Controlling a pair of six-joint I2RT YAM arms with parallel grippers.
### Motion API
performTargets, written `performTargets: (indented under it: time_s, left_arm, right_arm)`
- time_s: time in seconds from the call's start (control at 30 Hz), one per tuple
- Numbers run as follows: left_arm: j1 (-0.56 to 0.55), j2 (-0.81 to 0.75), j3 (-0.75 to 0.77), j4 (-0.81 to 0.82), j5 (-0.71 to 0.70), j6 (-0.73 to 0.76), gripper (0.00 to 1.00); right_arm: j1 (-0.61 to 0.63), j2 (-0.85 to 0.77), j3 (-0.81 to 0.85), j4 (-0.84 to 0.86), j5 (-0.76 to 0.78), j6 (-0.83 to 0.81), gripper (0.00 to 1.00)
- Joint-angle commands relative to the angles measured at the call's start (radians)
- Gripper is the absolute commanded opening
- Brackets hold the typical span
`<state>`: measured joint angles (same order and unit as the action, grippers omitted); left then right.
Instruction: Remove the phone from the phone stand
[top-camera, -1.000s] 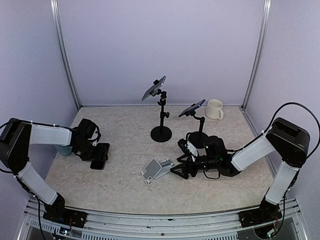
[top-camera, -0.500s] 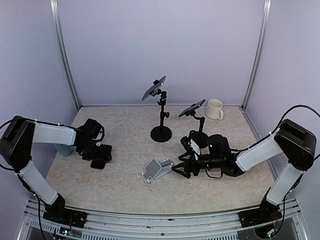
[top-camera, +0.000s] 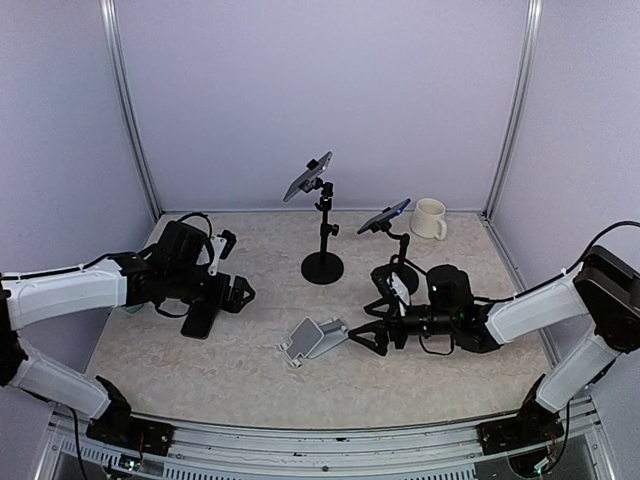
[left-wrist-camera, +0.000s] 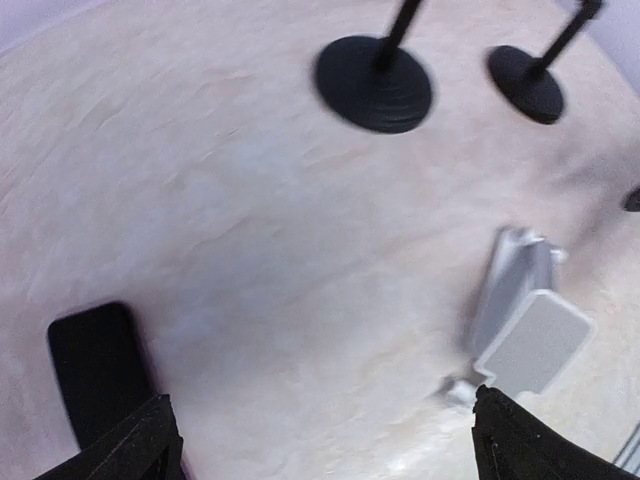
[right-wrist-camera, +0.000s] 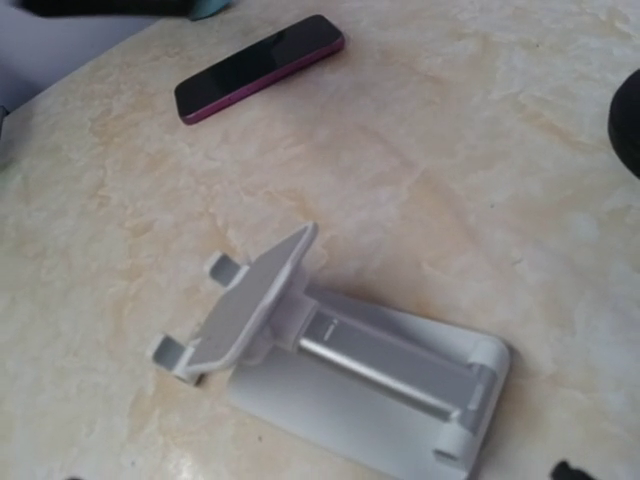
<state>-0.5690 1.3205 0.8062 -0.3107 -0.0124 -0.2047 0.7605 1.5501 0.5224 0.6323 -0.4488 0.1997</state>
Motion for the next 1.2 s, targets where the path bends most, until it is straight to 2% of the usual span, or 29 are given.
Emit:
performTargets:
  time_s: [0.0,0.17,0.33,0.63,1.03,1.17]
  left_arm:
    - [-0.119,-0.063,-0.055,0.166,0.083,0.062,0.99]
    - [-0.241,-0.021,-0.057,0.255,0.106,0.084,0.99]
    - [-0.324,0.1,-0.006,0.291,0.09,0.107,0.99]
    - [-0.375,0.308,0.115,0.267,0.08,0.143,0.99]
    - [-0.402,0.47,0.222,0.229,0.045,0.171,0.98]
    - [-0.403,0.51,0.252,0.2,0.012,0.179,0.9]
  right_arm:
    - [-0.013,-0.056,-0.038,-0.019,0.01,0.026,1.0]
    - [-0.024,-0.11,-0.093,-0.008,0.019,0.049,1.0]
    - [-0.048,-0.15,-0.135,-0.015,0.005,0.063,1.0]
    - [-0.076,-0.202,-0.165,-0.042,-0.003,0.06,1.0]
    - [-0.079,-0.203,-0.183,-0.038,0.001,0.062,1.0]
    - [-0.081,-0.193,-0.179,-0.039,0.001,0.06,1.0]
